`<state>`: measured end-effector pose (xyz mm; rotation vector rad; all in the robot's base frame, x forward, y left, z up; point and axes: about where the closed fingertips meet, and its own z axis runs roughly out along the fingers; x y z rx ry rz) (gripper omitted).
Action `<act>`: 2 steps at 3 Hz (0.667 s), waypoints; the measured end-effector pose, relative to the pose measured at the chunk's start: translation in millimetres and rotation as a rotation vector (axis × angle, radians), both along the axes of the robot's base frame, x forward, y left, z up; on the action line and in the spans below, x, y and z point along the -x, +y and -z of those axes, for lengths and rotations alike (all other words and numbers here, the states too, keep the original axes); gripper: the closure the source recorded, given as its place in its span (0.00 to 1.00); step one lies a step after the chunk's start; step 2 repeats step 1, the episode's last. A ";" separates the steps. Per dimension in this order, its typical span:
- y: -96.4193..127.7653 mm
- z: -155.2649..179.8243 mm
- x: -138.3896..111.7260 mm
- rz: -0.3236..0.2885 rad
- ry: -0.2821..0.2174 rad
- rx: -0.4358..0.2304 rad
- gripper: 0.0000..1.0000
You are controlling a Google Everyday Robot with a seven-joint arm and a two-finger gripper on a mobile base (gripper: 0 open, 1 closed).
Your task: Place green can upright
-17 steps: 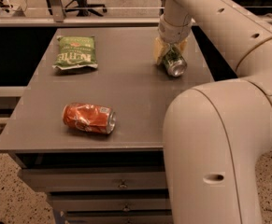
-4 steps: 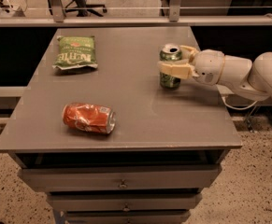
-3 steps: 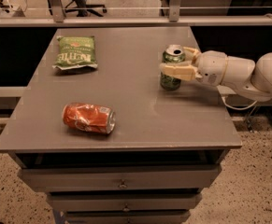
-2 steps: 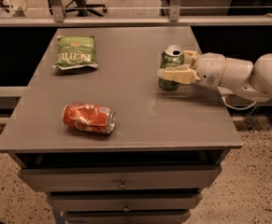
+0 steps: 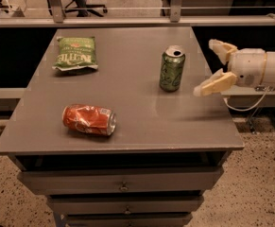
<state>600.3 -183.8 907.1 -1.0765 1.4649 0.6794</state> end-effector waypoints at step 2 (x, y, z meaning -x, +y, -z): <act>-86.4 -41.8 52.8 0.158 -0.042 0.120 0.00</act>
Offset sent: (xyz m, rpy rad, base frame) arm 0.0000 0.0000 0.0000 0.0000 0.0000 0.0000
